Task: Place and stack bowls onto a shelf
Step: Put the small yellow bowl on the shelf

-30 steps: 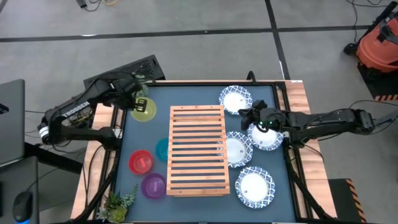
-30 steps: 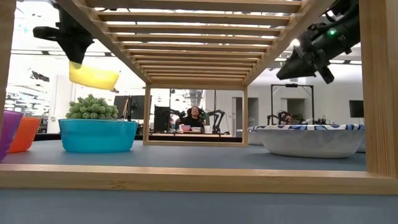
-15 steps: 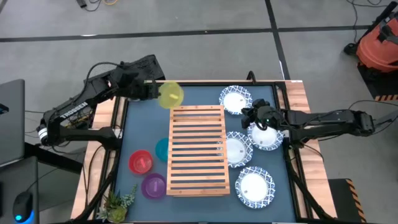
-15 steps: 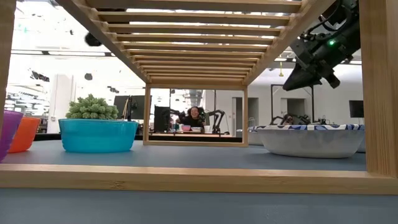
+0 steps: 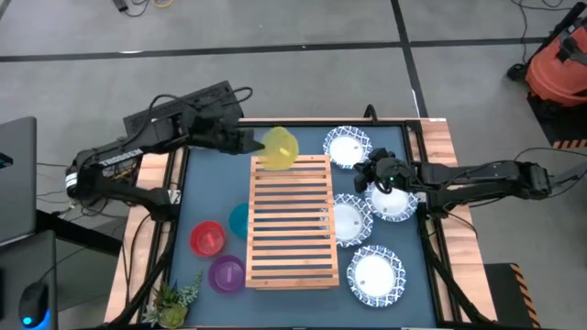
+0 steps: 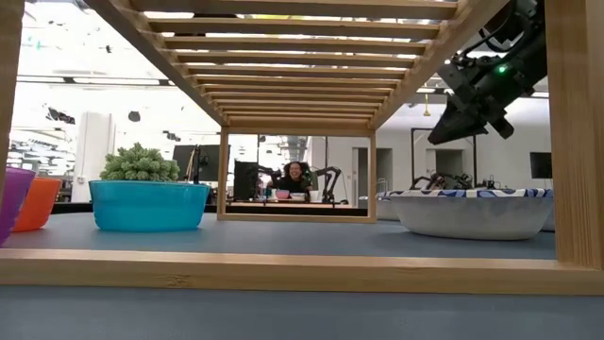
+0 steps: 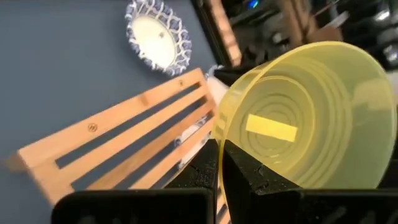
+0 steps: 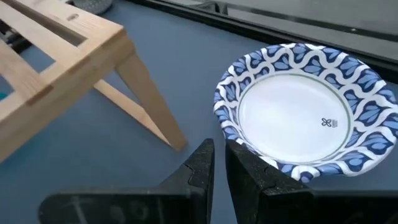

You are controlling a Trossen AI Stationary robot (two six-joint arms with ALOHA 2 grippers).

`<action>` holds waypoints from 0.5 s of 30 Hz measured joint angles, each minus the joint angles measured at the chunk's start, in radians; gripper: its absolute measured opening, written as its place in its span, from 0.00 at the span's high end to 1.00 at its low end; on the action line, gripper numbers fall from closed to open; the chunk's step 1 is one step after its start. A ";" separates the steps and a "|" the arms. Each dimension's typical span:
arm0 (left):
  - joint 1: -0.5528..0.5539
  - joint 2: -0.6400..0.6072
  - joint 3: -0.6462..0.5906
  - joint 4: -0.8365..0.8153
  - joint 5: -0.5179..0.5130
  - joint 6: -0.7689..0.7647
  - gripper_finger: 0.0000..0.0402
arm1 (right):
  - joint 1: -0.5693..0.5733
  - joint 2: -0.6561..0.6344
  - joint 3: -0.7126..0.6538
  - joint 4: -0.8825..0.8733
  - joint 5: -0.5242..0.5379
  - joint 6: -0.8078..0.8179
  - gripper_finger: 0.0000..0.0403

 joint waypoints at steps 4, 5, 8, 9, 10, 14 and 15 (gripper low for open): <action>-0.023 0.114 0.162 -0.163 0.000 0.090 1.00 | 0.000 0.000 0.000 -0.004 0.000 0.000 0.83; -0.025 0.147 0.208 -0.213 0.000 0.120 1.00 | 0.000 0.000 0.000 -0.004 0.000 0.000 0.83; -0.028 0.251 0.345 -0.383 -0.017 0.210 1.00 | 0.000 0.000 0.000 -0.006 0.000 0.000 0.83; -0.029 0.285 0.388 -0.433 -0.024 0.239 1.00 | 0.000 0.000 0.000 -0.007 0.000 0.000 0.83; -0.029 0.319 0.429 -0.475 -0.026 0.272 1.00 | 0.000 0.000 0.000 -0.009 0.000 0.000 0.83; -0.030 0.439 0.546 -0.592 -0.022 0.406 1.00 | 0.000 0.000 0.000 -0.039 -0.001 0.000 0.83; -0.030 0.467 0.563 -0.606 -0.022 0.426 1.00 | 0.000 0.000 0.000 -0.048 -0.002 0.000 0.83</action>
